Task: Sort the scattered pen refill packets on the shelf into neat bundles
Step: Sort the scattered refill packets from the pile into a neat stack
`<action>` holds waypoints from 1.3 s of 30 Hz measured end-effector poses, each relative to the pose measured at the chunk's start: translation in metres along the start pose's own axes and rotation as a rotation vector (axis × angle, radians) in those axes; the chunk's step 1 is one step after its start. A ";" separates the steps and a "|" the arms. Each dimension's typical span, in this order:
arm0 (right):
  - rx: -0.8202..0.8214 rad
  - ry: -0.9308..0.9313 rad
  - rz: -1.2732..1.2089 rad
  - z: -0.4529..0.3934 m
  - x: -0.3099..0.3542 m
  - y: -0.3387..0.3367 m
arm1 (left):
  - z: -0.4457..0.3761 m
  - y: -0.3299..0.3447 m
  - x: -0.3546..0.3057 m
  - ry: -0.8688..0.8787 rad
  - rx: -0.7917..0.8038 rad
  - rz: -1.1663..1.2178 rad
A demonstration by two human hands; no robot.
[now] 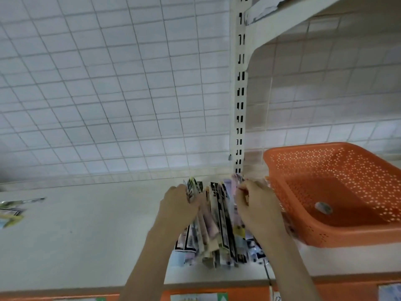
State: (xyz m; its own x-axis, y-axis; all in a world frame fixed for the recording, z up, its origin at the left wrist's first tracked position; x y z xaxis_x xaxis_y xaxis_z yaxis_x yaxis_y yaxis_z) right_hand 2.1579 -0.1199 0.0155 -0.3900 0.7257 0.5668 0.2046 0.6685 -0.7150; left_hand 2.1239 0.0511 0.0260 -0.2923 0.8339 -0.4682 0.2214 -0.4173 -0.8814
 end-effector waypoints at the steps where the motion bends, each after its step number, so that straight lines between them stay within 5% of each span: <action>1: 0.002 -0.022 0.026 -0.001 0.005 0.001 | 0.002 -0.002 0.008 0.005 -0.023 0.005; 10: 0.041 -0.155 -0.028 0.008 0.092 0.047 | 0.038 -0.037 0.133 -0.085 -0.254 0.067; 25: 0.368 -0.098 -0.119 0.084 0.310 0.246 | 0.066 -0.183 0.421 -0.191 -0.296 0.017; 39: 0.513 -0.113 -0.079 0.084 0.356 0.288 | 0.053 -0.203 0.462 -0.219 -0.322 0.067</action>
State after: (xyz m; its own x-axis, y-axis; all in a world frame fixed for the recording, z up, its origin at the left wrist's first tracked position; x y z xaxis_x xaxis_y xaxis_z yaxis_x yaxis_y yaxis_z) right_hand 2.0023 0.3169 -0.0230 -0.4869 0.6349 0.5998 -0.2840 0.5343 -0.7961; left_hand 1.8943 0.5019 -0.0150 -0.4507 0.6973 -0.5573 0.5174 -0.3047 -0.7997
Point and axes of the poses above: each hand's wrist, its own z-axis away from the middle knuckle, its own y-axis out of the palm, x = y × z, the point moved 1 cm from there along -z, towards the middle knuckle, and after that the axes turned 4 degrees about -z, right-handed, at the moved point
